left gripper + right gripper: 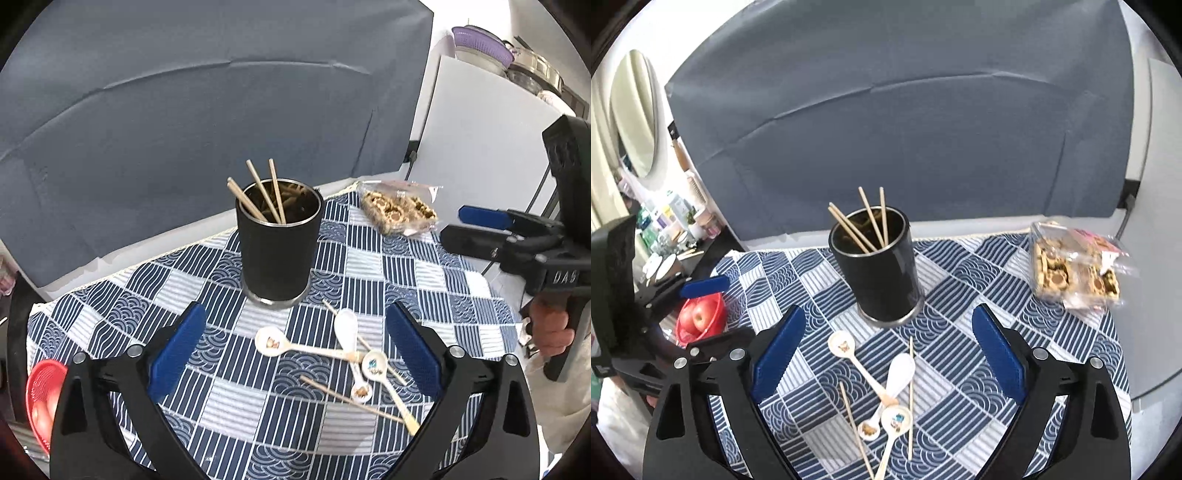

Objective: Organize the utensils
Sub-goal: 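Move the left tool toward the remaining chopstick and spoons while the right tool approaches too, then close the left tool on a loose chopstick while the right tool closes on another, then lift the left tool's chopstick toward the black cup while the right tool carries its own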

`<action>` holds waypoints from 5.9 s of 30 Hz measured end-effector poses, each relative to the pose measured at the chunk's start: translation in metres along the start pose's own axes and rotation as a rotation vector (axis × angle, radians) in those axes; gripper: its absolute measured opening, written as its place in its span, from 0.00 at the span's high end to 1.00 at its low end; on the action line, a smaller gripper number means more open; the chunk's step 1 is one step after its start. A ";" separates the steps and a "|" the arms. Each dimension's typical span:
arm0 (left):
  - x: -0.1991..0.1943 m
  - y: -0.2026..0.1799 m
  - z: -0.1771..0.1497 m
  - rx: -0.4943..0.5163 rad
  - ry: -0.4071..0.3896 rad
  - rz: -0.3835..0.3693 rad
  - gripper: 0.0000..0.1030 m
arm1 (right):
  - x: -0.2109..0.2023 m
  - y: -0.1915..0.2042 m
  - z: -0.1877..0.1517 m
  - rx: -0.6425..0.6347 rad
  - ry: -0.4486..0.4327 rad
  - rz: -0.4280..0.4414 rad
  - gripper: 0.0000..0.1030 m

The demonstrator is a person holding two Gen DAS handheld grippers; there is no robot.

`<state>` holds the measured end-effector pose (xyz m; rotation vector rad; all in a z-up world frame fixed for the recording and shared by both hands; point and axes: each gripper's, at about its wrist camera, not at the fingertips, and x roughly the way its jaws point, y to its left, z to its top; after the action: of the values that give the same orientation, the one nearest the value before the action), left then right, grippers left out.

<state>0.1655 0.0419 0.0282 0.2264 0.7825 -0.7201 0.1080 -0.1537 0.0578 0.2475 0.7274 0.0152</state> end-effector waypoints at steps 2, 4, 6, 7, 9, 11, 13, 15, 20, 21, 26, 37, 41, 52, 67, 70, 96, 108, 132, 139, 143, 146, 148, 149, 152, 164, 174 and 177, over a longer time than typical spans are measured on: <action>-0.002 -0.001 -0.005 0.004 0.005 0.020 0.07 | -0.002 -0.001 -0.004 0.001 0.006 -0.001 0.15; -0.005 -0.002 -0.010 0.009 0.010 0.037 0.06 | -0.003 -0.001 -0.007 -0.006 0.014 0.000 0.15; -0.007 -0.002 -0.013 0.009 0.016 0.058 0.06 | -0.003 0.000 -0.007 -0.020 0.022 0.007 0.15; -0.008 -0.002 -0.014 0.006 0.018 0.062 0.06 | -0.003 0.001 -0.007 -0.030 0.024 0.008 0.15; -0.012 -0.002 -0.014 -0.006 0.020 0.079 0.06 | -0.003 0.002 -0.006 -0.048 0.034 0.014 0.15; -0.014 -0.004 -0.015 -0.006 0.027 0.100 0.06 | -0.003 0.002 -0.004 -0.065 0.046 0.033 0.15; -0.015 -0.004 -0.016 -0.012 0.033 0.138 0.06 | -0.001 0.000 -0.001 -0.075 0.066 0.055 0.14; -0.015 -0.003 -0.019 -0.047 0.049 0.155 0.06 | 0.000 -0.001 0.002 -0.089 0.082 0.056 0.14; -0.014 -0.003 -0.026 -0.137 0.069 0.180 0.06 | 0.002 -0.008 0.006 -0.137 0.123 0.077 0.14; -0.016 -0.003 -0.027 -0.166 0.060 0.187 0.06 | 0.003 -0.009 0.006 -0.146 0.129 0.079 0.14; -0.018 -0.008 -0.034 -0.258 0.053 0.209 0.06 | 0.008 -0.021 0.003 -0.187 0.161 0.114 0.14; 0.005 -0.031 -0.076 -0.403 0.116 0.332 0.06 | 0.035 -0.048 -0.021 -0.249 0.243 0.140 0.14; 0.016 -0.040 -0.095 -0.438 0.149 0.343 0.06 | 0.052 -0.053 -0.034 -0.259 0.286 0.126 0.14; 0.050 -0.042 -0.124 -0.479 0.252 0.364 0.06 | 0.113 -0.054 -0.070 -0.297 0.414 0.108 0.14; 0.116 -0.027 -0.122 -0.480 0.364 0.331 0.06 | 0.194 -0.059 -0.089 -0.332 0.570 0.116 0.14; 0.128 -0.025 -0.119 -0.479 0.385 0.334 0.06 | 0.202 -0.054 -0.090 -0.365 0.564 0.113 0.13; 0.146 -0.050 -0.133 -0.571 0.511 0.400 0.04 | 0.204 -0.049 -0.098 -0.381 0.643 -0.016 0.08; 0.096 -0.046 -0.165 -0.657 0.575 0.343 0.94 | 0.160 -0.104 -0.098 -0.281 0.681 -0.075 0.95; -0.002 -0.026 -0.188 -0.576 0.463 0.332 0.95 | 0.049 -0.165 -0.086 0.039 0.515 0.084 0.96; -0.004 -0.044 -0.119 -0.490 0.397 0.358 0.95 | 0.011 -0.145 -0.043 0.085 0.264 0.276 0.96; -0.003 -0.042 -0.092 -0.461 0.373 0.369 0.95 | -0.002 -0.136 -0.015 0.067 0.214 0.343 0.96; -0.006 -0.043 -0.071 -0.438 0.357 0.368 0.95 | -0.005 -0.120 0.002 0.014 0.205 0.362 0.96; -0.006 -0.040 -0.056 -0.447 0.354 0.361 0.95 | -0.006 -0.111 0.012 -0.019 0.194 0.354 0.95; -0.006 -0.039 -0.049 -0.438 0.347 0.359 0.95 | -0.007 -0.105 0.019 -0.047 0.188 0.352 0.95; -0.008 -0.036 -0.023 -0.388 0.331 0.361 0.95 | -0.007 -0.094 0.034 -0.084 0.160 0.350 0.96; 0.007 -0.015 0.066 -0.217 0.195 0.287 0.95 | -0.012 -0.079 0.094 -0.006 -0.016 0.345 0.95; 0.029 -0.013 0.116 -0.104 0.137 0.216 0.95 | 0.018 -0.068 0.122 -0.012 -0.053 0.292 0.95; 0.037 -0.012 0.129 -0.074 0.117 0.191 0.95 | 0.026 -0.065 0.128 -0.005 -0.093 0.280 0.95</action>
<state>0.2481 -0.0424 0.0934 0.2741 0.8839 -0.5006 0.2076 -0.2418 0.1181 0.3419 0.5955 0.2697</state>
